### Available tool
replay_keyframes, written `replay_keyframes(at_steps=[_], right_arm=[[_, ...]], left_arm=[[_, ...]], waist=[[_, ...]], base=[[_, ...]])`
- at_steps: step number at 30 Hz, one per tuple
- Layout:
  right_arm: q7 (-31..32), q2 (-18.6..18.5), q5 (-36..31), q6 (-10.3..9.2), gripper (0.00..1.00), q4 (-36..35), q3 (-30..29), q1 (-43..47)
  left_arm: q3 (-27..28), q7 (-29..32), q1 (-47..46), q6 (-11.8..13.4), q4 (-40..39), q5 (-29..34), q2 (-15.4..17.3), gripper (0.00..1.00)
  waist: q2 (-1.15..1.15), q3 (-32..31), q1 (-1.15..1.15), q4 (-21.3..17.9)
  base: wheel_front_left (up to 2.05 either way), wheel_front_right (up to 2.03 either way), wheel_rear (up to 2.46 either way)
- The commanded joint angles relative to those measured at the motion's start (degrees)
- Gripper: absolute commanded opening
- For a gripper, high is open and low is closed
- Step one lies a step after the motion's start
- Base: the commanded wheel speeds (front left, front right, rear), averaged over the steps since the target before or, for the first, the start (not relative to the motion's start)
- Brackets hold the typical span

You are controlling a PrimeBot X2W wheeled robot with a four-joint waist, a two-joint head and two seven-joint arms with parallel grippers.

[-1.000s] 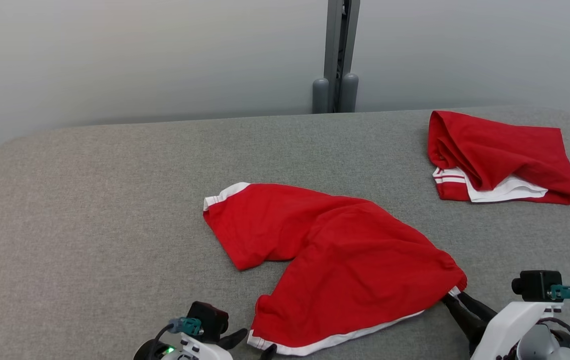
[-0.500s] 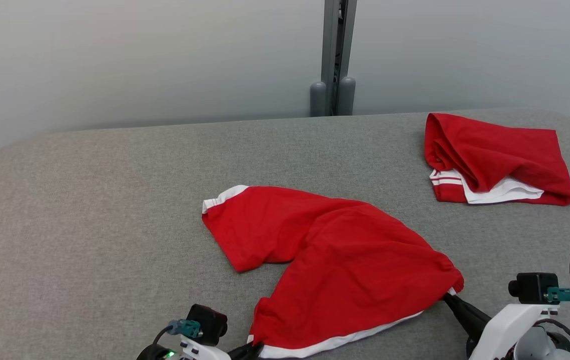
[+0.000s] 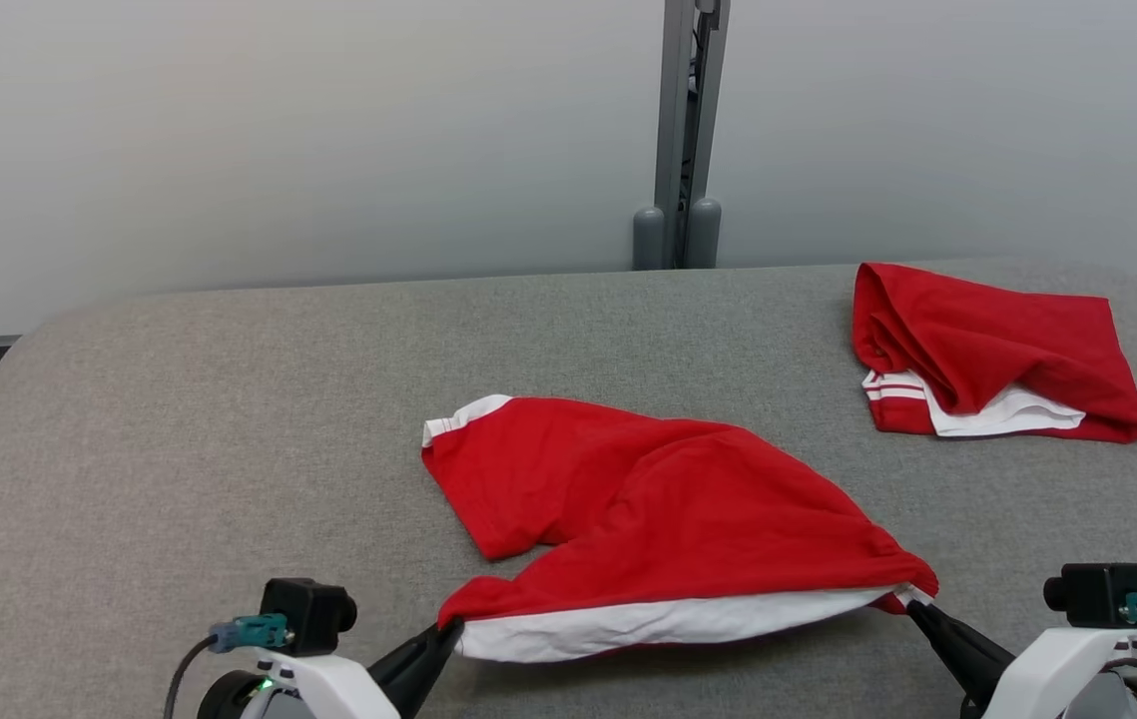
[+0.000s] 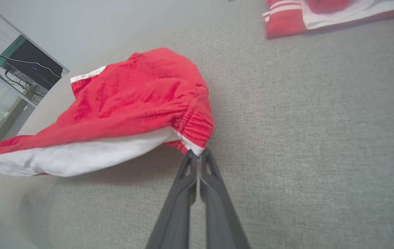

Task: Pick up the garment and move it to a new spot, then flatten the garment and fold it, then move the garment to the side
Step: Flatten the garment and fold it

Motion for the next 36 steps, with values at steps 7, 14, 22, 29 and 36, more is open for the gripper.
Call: replay_keyframes(at_steps=[7, 14, 22, 29, 36], right_arm=[[-1.8, -2.9, -0.7, 0.04, 0.00, -6.0, 0.3, 2.6], [-2.6, -5.3, -0.5, 0.05, 0.00, -14.5, -1.8, 6.3], [-1.4, -5.2, -2.1, 0.05, 0.00, -19.5, -0.6, 0.1], [-0.8, -2.2, -3.2, 0.05, 0.00, -19.4, 0.8, -13.6], [-2.2, 0.6, -2.1, 0.05, 0.00, -16.9, 1.9, -34.8]], left_arm=[[4.7, -1.6, 5.7, 2.4, -8.1, -4.1, 2.2, 0.00], [7.7, -2.6, 9.5, 5.1, -17.3, -5.0, 4.6, 0.00], [9.1, -4.0, 2.1, 4.0, -14.9, -2.9, 5.2, 0.00], [10.9, -2.9, -14.0, 0.6, -6.3, -1.8, 8.6, 0.00], [9.8, -4.6, -36.6, -1.2, 5.6, -0.9, 12.1, 0.00]], waist=[[0.00, -1.5, 0.00, -0.2], [0.00, -2.0, 0.00, 0.4], [0.00, 0.6, 0.00, 0.1], [0.00, 9.5, 0.00, -0.1], [0.00, 21.1, 0.00, -1.1]], base=[[0.00, 0.00, 0.00], [0.00, 0.00, 0.00], [0.00, 0.00, 0.00], [0.00, 0.00, 0.00], [0.00, 0.00, 0.00]])
